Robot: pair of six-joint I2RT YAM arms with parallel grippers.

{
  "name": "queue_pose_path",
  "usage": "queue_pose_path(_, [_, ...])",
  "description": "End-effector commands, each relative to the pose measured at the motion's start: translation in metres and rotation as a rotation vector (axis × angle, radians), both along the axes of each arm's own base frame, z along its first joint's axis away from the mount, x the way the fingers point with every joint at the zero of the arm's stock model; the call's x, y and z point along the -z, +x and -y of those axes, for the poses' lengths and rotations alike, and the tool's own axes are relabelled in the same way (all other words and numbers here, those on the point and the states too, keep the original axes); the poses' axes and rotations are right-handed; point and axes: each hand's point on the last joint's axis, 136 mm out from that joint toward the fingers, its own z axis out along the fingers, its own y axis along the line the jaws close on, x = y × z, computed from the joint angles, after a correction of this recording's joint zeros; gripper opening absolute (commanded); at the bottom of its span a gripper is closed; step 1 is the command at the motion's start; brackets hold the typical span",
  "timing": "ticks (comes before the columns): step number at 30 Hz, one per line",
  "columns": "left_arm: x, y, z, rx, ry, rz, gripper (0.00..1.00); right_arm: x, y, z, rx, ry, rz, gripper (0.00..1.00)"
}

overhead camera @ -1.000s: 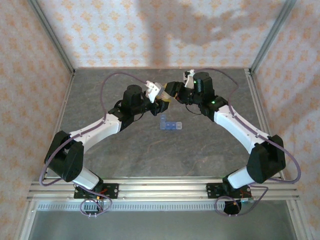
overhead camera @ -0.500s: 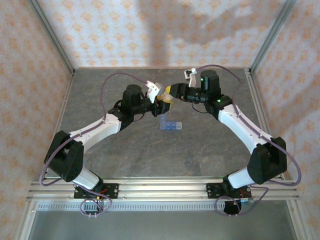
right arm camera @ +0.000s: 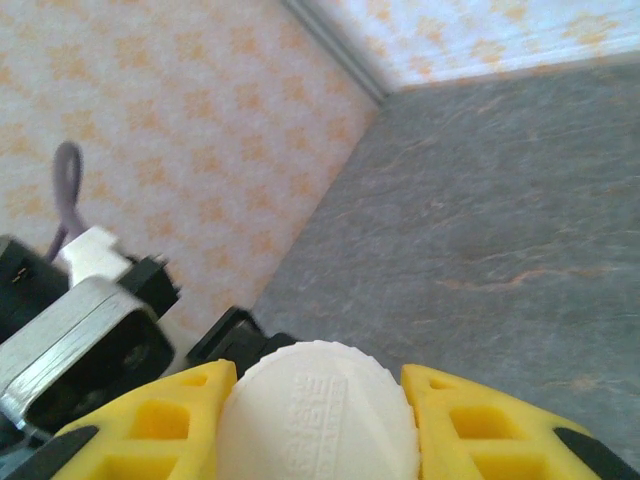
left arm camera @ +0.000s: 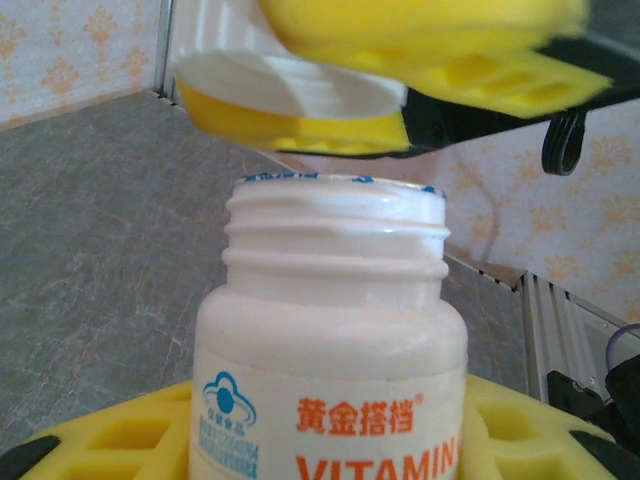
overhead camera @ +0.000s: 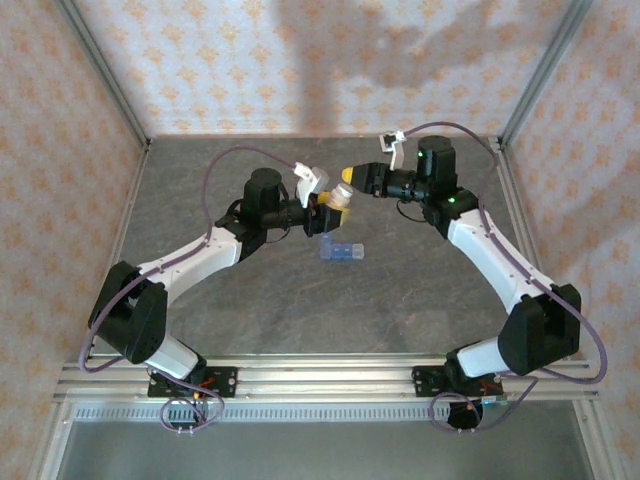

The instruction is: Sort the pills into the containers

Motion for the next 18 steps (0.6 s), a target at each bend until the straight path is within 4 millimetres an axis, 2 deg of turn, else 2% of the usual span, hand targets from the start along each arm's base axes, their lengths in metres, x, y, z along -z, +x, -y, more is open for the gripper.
queue_pose_path(1, [-0.013,0.004,-0.012,-0.058,0.018,0.05,0.0,0.007,0.018,0.028,0.189,-0.071,-0.016,0.35])
queue_pose_path(5, [-0.005,0.006,-0.023,-0.121,0.067,0.067,0.0,0.062,0.032,0.062,0.395,-0.224,-0.149,0.36])
queue_pose_path(9, [0.011,0.007,-0.029,-0.152,0.112,0.035,0.0,0.121,0.035,0.087,0.524,-0.352,-0.268,0.36])
queue_pose_path(13, [0.031,0.01,-0.035,-0.188,0.166,-0.017,0.0,0.168,0.036,0.11,0.623,-0.473,-0.338,0.35])
queue_pose_path(18, [0.059,0.012,-0.046,-0.248,0.234,-0.074,0.0,0.217,0.031,0.144,0.778,-0.649,-0.41,0.33])
